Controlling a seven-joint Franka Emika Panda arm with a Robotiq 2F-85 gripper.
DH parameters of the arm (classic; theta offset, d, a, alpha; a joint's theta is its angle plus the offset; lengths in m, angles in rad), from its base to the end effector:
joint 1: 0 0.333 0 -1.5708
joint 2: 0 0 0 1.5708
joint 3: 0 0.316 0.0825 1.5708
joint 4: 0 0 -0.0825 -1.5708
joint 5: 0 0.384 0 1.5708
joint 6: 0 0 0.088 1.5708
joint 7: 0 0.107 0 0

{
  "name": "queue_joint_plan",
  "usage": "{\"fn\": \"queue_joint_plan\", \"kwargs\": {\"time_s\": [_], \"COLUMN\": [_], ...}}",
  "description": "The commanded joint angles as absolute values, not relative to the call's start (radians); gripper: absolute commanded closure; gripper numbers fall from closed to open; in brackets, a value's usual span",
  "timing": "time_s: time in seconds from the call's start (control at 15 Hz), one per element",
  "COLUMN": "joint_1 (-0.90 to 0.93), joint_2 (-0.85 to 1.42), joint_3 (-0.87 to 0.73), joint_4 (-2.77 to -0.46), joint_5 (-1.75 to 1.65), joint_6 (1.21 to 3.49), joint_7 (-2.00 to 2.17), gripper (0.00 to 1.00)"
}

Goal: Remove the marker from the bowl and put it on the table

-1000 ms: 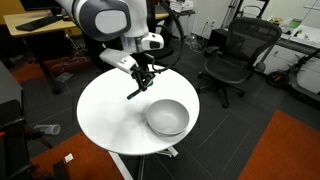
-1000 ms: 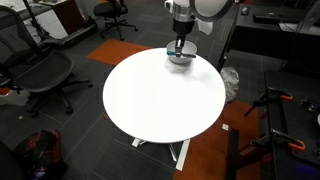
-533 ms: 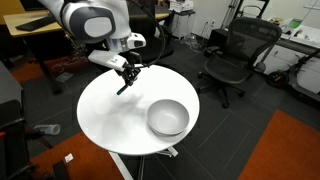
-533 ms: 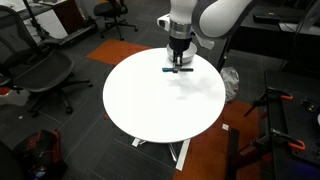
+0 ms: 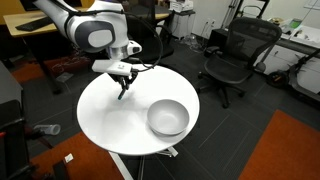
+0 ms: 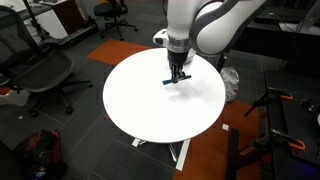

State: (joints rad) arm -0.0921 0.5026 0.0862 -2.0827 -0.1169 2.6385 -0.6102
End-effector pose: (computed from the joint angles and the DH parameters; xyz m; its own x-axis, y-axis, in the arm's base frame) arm 0.5911 -0.0007 0.1866 0.7681 0.6394 0.0340 0.6377 -0.7687 0.0488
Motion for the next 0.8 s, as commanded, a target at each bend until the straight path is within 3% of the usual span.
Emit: {"fn": "queue_joint_plan", "kwargs": {"time_s": [0.0,0.2,0.27,0.33,0.4,0.73], "joint_1": [-0.125,-0.126,-0.127,-0.125,-0.122,-0.118], "joint_2": [0.541,0.556,0.560,0.562,0.561,0.539], "joint_3": [0.119,0.128,0.130,0.130,0.130,0.131], "joint_4": [-2.066,-2.075,-2.076,-2.075,-2.076,-2.082], "joint_5": [-0.128,-0.126,-0.126,-0.128,-0.127,-0.125], "joint_6": [2.671,2.690,2.691,2.690,2.686,2.691], "joint_7": [-0.691,-0.724,-0.727,-0.732,-0.727,-0.712], "gripper": [0.95,0.95,0.88,0.69,0.56,0.20]}}
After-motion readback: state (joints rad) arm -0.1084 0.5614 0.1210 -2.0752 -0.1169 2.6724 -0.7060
